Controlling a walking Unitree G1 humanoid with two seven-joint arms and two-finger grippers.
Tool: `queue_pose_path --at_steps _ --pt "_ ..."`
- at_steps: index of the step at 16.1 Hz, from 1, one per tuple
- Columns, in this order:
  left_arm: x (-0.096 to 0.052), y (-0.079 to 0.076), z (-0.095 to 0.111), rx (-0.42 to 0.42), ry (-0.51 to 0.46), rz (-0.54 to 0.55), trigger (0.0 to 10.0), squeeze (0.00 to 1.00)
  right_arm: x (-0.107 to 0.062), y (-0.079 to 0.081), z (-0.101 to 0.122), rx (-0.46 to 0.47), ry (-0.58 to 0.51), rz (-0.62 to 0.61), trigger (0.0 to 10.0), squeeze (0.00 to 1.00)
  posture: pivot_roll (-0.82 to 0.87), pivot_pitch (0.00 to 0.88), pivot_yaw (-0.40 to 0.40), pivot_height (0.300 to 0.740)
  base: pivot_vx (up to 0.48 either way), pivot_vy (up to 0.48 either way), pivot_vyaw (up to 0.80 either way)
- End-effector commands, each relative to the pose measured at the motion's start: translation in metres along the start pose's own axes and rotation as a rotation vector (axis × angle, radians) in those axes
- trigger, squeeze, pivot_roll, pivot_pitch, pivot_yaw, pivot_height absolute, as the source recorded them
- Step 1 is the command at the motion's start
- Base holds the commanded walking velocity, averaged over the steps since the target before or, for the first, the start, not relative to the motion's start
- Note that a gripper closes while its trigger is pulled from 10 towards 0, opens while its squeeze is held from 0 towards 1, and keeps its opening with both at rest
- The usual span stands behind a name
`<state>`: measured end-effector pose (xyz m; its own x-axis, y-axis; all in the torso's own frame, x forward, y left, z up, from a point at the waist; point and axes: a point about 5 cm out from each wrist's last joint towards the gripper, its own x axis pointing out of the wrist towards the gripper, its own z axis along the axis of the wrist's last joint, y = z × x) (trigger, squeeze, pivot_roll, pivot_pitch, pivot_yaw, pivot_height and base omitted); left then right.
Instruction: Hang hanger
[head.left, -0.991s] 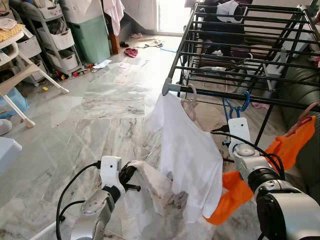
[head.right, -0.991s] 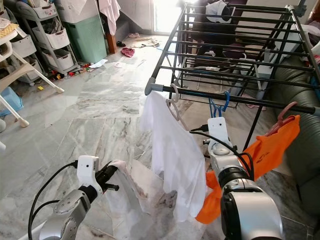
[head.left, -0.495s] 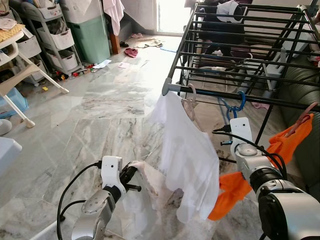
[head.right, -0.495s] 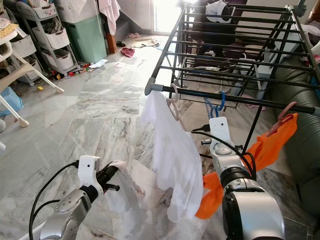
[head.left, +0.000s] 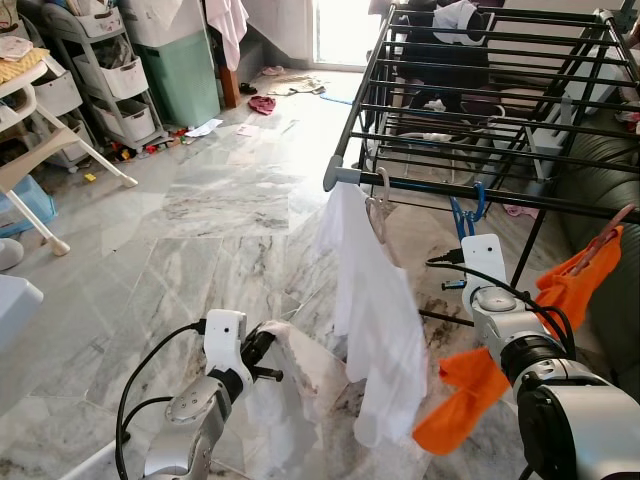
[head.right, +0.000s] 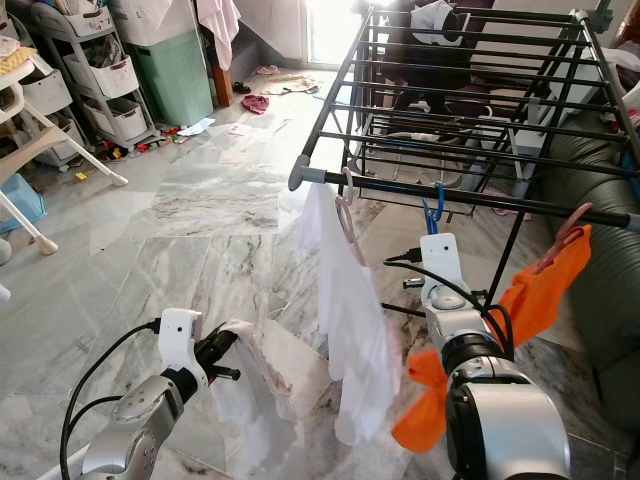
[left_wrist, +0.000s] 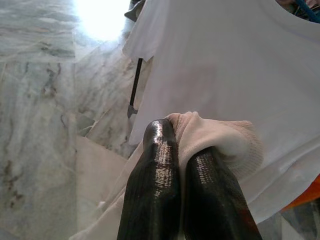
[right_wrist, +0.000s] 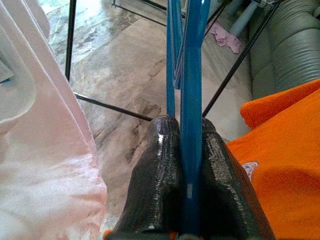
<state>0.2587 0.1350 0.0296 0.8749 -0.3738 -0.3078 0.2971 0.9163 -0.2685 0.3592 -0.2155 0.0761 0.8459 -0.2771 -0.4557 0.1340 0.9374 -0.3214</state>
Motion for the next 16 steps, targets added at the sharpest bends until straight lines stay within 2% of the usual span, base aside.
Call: queue_pose_path --at_steps 1,2,4,5,6,7,8,9,13,16 --pt "0.002 0.002 0.004 0.029 -0.008 0.01 10.0 0.0 0.0 0.002 0.012 0.029 -0.033 -0.001 0.0 0.0 -0.12 0.0 0.029 0.74 0.0 0.0 0.0" --pt "0.003 0.003 0.005 0.042 -0.008 0.019 10.0 0.0 0.0 0.004 0.02 0.05 -0.072 0.002 0.0 0.0 -0.12 0.0 0.032 0.74 0.0 0.0 0.0" --pt "0.005 0.005 0.008 0.061 -0.031 0.034 10.0 0.0 -0.003 0.01 0.036 0.07 -0.172 0.0 1.2 0.0 -0.13 0.0 0.038 0.74 0.0 0.0 0.0" --pt "0.006 0.006 0.009 0.072 -0.037 0.039 10.0 0.0 -0.004 0.012 0.037 0.078 -0.187 -0.001 1.3 0.0 -0.13 0.0 0.04 0.74 0.0 0.0 0.0" --pt "0.007 0.005 0.009 0.076 -0.041 0.04 10.0 0.0 -0.006 0.016 0.038 0.078 -0.22 -0.003 2.7 0.0 -0.14 0.0 0.041 0.74 0.0 0.0 0.0" --pt "0.008 0.004 0.01 0.09 -0.049 0.036 10.0 0.0 -0.008 0.019 0.035 0.067 -0.26 -0.006 5.6 0.0 -0.14 0.0 0.045 0.74 0.0 0.0 0.0" --pt "0.009 0.004 0.01 0.095 -0.05 0.034 10.0 0.0 -0.009 0.02 0.034 0.061 -0.269 -0.005 5.6 0.0 -0.14 0.0 0.047 0.74 0.0 0.0 0.0" --pt "0.009 0.003 0.01 0.099 -0.056 0.033 10.0 0.0 -0.012 0.02 0.027 0.046 -0.294 -0.013 10.0 0.0 -0.15 0.0 0.053 0.74 0.0 0.0 0.0" --pt "0.013 0.0 0.012 0.15 -0.079 0.015 10.0 0.0 -0.024 0.01 -0.012 0.016 -0.325 -0.067 10.0 0.0 -0.18 0.0 0.078 0.74 0.0 0.0 0.0" --pt "0.016 0.003 0.019 0.201 -0.116 0.063 10.0 0.0 -0.039 -0.004 -0.044 0.0 -0.314 -0.129 10.0 0.0 -0.21 0.0 0.094 0.74 0.0 0.0 0.0"
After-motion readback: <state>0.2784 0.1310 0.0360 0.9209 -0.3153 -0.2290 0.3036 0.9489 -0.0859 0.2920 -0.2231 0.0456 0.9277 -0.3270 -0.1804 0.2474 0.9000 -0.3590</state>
